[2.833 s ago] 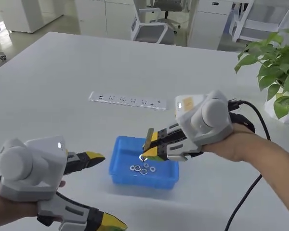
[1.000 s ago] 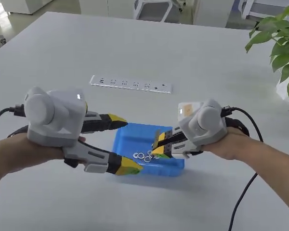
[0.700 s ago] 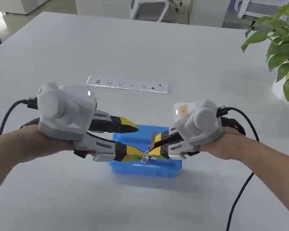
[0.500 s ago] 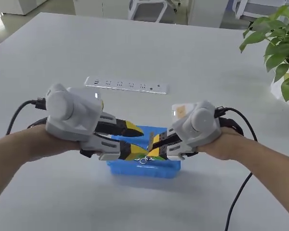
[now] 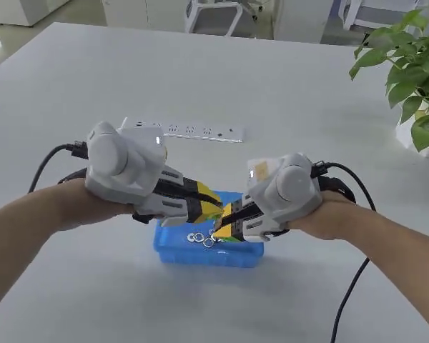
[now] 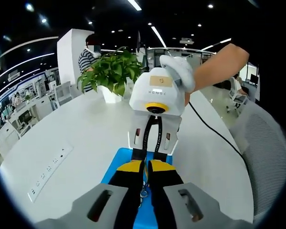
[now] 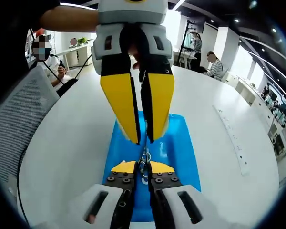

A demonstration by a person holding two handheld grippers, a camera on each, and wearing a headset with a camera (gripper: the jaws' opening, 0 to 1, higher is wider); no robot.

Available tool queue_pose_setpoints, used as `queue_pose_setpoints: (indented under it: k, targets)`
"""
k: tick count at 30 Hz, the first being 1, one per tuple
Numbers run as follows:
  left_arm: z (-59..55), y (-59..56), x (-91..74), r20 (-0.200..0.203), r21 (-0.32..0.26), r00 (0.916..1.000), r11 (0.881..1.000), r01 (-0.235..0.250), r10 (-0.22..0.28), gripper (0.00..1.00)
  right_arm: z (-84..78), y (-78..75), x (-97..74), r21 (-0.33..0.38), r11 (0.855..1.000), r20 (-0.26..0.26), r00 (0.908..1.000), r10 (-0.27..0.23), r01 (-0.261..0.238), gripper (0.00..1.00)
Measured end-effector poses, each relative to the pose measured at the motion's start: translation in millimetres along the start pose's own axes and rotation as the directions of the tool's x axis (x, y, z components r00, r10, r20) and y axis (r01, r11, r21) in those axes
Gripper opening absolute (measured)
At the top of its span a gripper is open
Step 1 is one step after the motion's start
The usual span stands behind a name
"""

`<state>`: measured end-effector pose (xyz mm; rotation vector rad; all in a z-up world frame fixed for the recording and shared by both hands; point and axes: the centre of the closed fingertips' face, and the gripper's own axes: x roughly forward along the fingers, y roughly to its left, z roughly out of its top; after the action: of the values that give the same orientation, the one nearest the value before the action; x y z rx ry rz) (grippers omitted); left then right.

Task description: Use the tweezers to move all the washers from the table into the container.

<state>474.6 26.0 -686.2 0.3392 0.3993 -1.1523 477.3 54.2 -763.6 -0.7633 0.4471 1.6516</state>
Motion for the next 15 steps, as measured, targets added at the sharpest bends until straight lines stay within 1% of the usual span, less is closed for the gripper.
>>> queue_pose_setpoints:
  k: [2,7,10,11,15]
  targets:
    - [-0.4,-0.2,0.2,-0.004,-0.009,1.0000,1.000,0.007,-0.007,0.06,-0.3,1.1,0.3,-0.003,1.000,-0.002,1.0000,0.004,-0.004,0.09]
    - [-1.4,0.1,-0.8,-0.012,0.015,0.9999,1.000,0.011,-0.011,0.06,-0.9,1.8,1.2,-0.010,1.000,-0.006,1.0000,0.007,-0.007,0.09]
    - [-1.8,0.6,-1.2,-0.017,0.016,0.9998,1.000,0.009,-0.009,0.05,-0.5,2.9,1.3,-0.019,1.000,-0.011,0.9999,0.012,-0.013,0.10]
    - [-1.7,0.4,-1.3,-0.018,0.025,0.9998,1.000,0.011,-0.010,0.05,-0.4,3.1,1.4,-0.022,1.000,-0.012,0.9998,0.014,-0.014,0.10]
    - [-1.2,0.5,-1.9,-0.024,0.030,0.9997,0.999,0.009,-0.008,0.05,0.7,3.7,0.9,-0.015,1.000,-0.011,0.9999,0.011,-0.011,0.11]
